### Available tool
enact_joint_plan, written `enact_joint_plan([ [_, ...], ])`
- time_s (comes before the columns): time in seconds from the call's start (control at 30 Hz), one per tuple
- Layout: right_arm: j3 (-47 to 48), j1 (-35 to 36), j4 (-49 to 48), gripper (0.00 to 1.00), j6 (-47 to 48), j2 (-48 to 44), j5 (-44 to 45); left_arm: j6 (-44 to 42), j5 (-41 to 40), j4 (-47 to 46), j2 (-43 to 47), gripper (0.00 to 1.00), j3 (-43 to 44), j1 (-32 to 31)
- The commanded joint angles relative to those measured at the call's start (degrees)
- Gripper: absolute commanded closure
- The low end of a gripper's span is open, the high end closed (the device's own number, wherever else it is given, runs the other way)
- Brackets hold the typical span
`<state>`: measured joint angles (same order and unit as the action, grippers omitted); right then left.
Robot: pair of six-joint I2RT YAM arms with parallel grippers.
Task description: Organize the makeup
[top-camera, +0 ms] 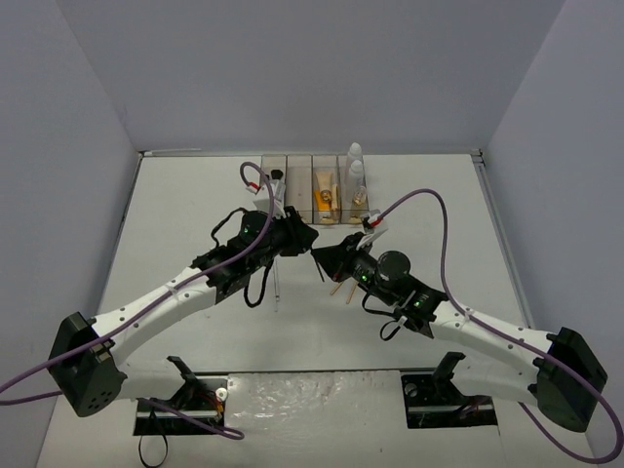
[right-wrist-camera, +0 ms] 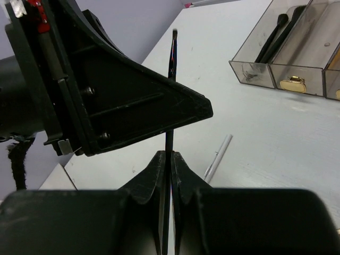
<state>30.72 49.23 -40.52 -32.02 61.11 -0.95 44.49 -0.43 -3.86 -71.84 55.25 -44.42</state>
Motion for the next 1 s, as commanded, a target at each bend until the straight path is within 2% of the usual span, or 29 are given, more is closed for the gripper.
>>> enact_joint_plan([
  [0.0, 1.1, 0.3, -6.2, 0.98, 1.4, 0.8, 0.7, -0.2, -1.3, -5.2, 0.2, 0.88, 4.8, -0.4],
  [0.1, 1.1, 0.3, -6.0, 0.91, 1.9, 1.3, 0.8, -0.5, -1.7, -5.1, 0.0, 0.97, 5.0, -0.4],
  [0.17, 1.5, 0.3, -5.5, 0.82, 2.5, 1.8, 2.6, -0.8, -1.9, -5.1, -0.4, 1.00, 5.1, -0.3],
  [0.23, 2.1, 0.3, -4.4, 0.68, 3.1, 2.4, 3.2, -1.8, -2.1, -4.3, -1.2, 1.00, 5.9, -0.3],
  [0.37, 4.4, 0.1, 1.3, 0.33, 5.5, 2.8, 6.1, -5.4, -4.4, 0.8, -4.3, 1.00, 10.8, 0.8],
  [0.47, 5.7, -0.3, 7.7, 0.15, 7.5, 2.3, 9.5, -9.5, -5.2, 7.5, -7.2, 1.00, 15.2, 3.7],
  [0.57, 5.9, -0.6, 11.7, 0.10, 10.1, 0.6, 12.7, -13.2, -4.2, 12.0, -13.1, 1.00, 21.5, 8.9],
  [0.73, 5.4, -1.5, 17.4, 0.08, 12.1, -1.6, 16.6, -23.0, -4.3, 20.2, -24.1, 1.00, 34.9, 15.9],
  [0.97, 3.7, -1.7, 21.4, 0.08, 11.6, -3.7, 16.7, -31.3, -3.7, 26.8, -41.9, 1.00, 54.5, 21.3],
])
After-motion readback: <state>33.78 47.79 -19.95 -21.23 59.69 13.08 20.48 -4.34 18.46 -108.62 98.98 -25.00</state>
